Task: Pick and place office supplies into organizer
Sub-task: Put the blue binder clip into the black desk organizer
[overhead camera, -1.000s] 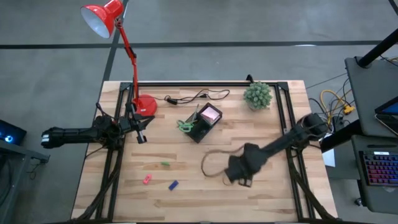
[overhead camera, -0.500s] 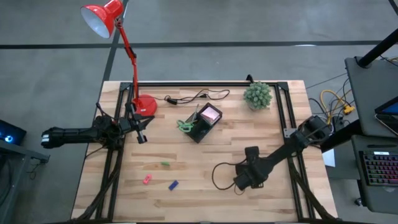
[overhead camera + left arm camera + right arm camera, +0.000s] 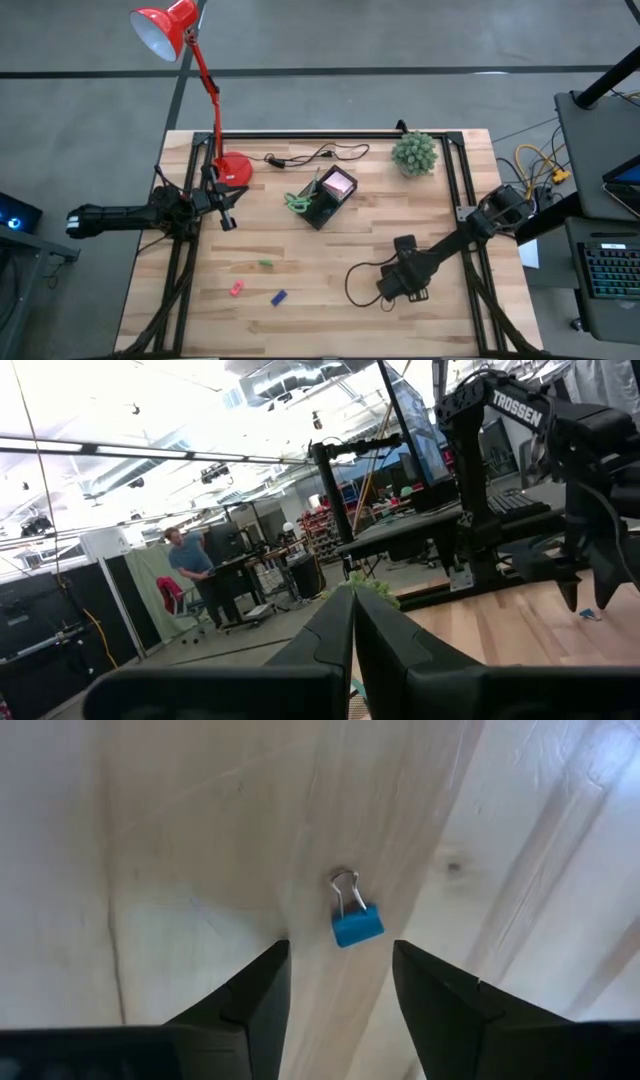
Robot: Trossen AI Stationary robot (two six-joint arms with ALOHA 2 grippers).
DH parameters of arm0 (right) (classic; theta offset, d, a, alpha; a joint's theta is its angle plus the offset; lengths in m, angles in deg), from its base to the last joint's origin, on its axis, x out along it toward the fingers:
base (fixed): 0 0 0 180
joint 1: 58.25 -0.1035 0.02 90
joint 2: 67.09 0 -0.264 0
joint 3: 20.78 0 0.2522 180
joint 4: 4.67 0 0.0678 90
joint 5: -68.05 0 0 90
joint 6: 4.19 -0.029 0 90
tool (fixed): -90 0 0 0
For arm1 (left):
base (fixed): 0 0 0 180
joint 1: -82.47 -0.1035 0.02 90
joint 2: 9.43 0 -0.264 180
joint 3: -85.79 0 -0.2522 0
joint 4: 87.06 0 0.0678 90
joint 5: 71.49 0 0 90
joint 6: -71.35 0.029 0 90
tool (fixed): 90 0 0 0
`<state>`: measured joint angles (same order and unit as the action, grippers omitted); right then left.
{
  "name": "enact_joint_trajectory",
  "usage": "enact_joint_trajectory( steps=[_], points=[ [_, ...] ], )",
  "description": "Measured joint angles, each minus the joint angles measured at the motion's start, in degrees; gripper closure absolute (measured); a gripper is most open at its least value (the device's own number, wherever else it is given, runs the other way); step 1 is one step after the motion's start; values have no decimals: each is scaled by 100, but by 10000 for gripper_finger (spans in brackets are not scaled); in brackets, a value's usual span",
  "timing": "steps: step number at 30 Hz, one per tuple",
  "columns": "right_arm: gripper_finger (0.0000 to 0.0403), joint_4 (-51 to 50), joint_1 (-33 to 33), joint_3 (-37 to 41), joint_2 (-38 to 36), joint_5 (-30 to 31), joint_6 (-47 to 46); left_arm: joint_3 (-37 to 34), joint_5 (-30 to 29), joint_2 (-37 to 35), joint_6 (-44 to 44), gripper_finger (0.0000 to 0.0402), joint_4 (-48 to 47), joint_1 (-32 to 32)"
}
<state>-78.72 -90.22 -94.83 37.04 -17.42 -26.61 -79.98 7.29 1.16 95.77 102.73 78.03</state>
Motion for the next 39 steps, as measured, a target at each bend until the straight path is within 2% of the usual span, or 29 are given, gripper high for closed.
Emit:
enact_joint_trajectory(
  steps=[6, 14, 30, 39],
  points=[
    [240, 158, 194, 119, -21, -89, 174, 0, 1, 0, 0, 402, 0, 0],
    [250, 284, 386, 71, -11, -89, 906, 0, 0, -1, 0, 402, -1, 1],
    [275, 392, 432, 136, -15, -357, 1053, 0, 0, 0, 2, 402, 1, -1],
    [325, 388, 429, 139, -9, -460, 1103, -1, 0, -2, 2, 402, 1, 0]
  ],
)
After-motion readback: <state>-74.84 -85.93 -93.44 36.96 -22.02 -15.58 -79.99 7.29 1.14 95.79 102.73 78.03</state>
